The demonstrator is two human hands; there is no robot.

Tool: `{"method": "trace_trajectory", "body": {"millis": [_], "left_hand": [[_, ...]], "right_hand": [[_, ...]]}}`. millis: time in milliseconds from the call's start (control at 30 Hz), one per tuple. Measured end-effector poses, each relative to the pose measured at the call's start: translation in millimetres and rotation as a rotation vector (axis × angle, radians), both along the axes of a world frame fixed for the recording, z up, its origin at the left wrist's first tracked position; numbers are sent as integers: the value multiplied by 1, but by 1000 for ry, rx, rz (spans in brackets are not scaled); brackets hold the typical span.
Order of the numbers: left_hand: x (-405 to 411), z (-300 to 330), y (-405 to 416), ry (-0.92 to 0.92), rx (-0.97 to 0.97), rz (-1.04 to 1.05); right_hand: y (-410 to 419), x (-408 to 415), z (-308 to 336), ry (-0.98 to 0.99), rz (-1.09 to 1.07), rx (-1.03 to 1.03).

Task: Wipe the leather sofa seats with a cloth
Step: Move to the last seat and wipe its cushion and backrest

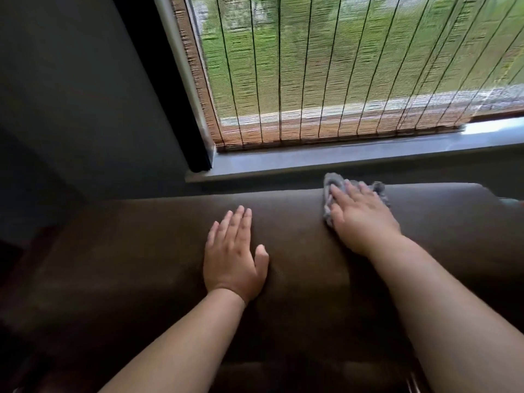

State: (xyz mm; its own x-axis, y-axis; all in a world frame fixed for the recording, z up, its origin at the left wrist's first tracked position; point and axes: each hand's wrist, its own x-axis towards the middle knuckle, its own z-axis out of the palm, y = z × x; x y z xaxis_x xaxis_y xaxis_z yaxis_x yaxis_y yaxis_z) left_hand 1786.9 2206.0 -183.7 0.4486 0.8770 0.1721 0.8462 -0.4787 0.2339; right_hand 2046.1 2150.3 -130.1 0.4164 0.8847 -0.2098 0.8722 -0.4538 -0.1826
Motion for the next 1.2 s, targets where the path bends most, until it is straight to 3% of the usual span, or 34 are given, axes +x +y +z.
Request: {"method": "trace_trajectory", "body": {"millis": [100,233,300,467,533,667,733,900,967,1033,1133,1200], "left_hand": [[-1,-2,1,-1,4,-4],[-1,-6,4,-32,16,-2],[-1,-6,4,-31,13,-1],[1,-1,0,-34,13,-2],[0,-1,1,-23,28,-7],[1,0,2,4,59,-19],[1,0,2,15,67,-10],[2,0,1,18,78,4],[1,-1,2,18,96,8],[1,1,1,28,96,0],[2,1,0,9,110,-11],[1,-1,1,-10,116,-18]], "right_hand": [[19,-15,10,-54,-10,-48],[39,-112,15,48,364,12],[39,-100,12,68,404,33],[7,20,6,-62,-6,57],[1,8,5,-59,-63,-1],[-13,-78,1,18,227,67],[-27,-69,1,34,303,64],[-85,53,1,-68,-114,-20],[-80,45,4,-77,-211,-59],[-57,-6,4,-42,-129,-79],[-42,-87,-3,-14,193,-3],[-52,-76,-2,3,258,37]]}}
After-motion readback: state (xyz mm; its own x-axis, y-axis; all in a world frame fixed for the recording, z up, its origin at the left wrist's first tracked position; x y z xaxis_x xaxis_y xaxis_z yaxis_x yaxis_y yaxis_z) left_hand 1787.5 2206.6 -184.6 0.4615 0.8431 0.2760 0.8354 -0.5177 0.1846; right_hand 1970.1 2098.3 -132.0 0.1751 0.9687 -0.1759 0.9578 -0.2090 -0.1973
